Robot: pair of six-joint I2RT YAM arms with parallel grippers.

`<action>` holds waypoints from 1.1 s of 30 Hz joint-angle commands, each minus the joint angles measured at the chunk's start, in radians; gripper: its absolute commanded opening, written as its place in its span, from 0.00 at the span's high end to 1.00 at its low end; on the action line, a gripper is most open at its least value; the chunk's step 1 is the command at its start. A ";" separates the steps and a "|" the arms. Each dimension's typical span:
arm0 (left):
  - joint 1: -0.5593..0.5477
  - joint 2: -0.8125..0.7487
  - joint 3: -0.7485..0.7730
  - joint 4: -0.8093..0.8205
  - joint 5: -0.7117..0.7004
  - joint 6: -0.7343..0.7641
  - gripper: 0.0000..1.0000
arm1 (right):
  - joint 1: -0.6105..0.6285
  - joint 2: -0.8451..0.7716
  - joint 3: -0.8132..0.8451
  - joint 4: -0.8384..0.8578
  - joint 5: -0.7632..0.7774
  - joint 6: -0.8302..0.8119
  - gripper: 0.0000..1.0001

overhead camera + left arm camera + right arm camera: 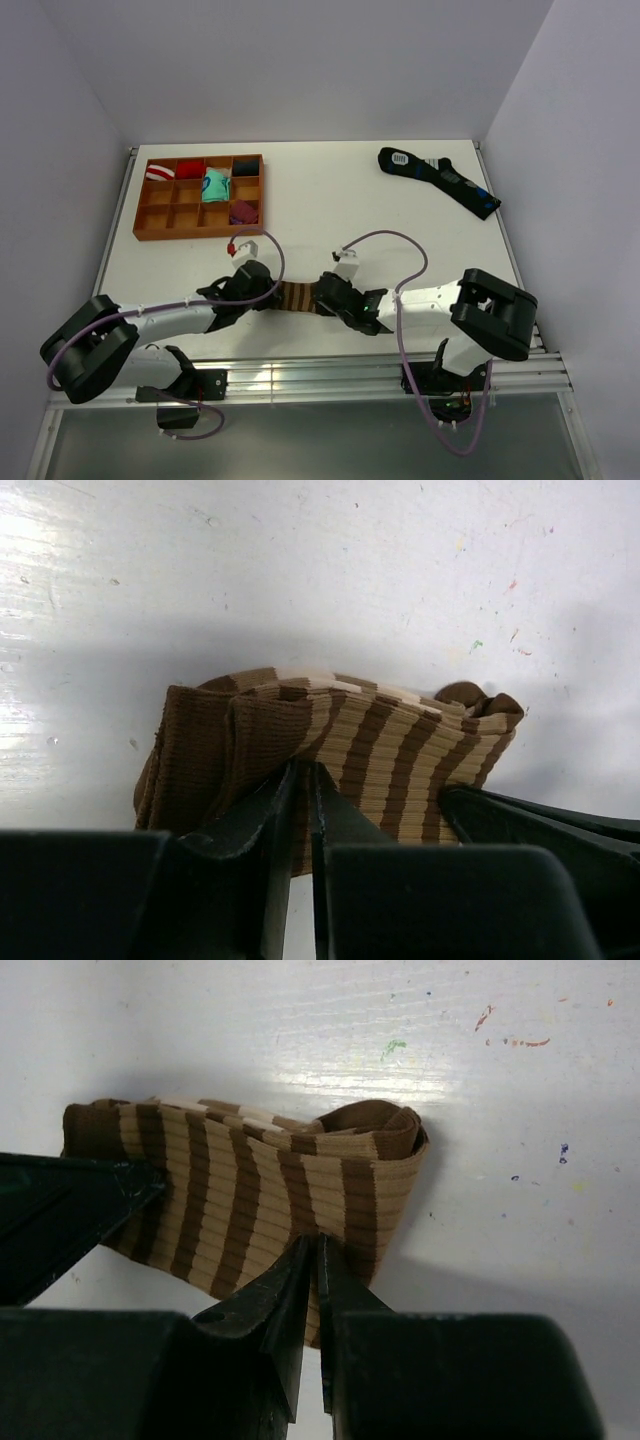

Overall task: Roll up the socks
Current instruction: Adjust the sock at the center of the board.

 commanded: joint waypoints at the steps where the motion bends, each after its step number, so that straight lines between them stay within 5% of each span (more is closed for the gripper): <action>1: 0.006 -0.007 0.049 -0.033 0.001 0.061 0.82 | 0.015 -0.055 0.014 -0.070 -0.007 -0.033 0.85; 14: 0.012 0.055 0.129 -0.051 0.030 0.086 0.84 | 0.065 -0.048 0.130 -0.203 0.101 -0.087 0.84; 23: -0.028 -0.086 0.110 -0.089 0.013 0.067 0.76 | 0.003 -0.088 0.152 -0.211 0.108 -0.163 0.83; 33: -0.066 -0.125 0.017 -0.143 -0.025 -0.051 0.83 | -0.045 0.000 0.137 -0.156 0.057 -0.217 0.83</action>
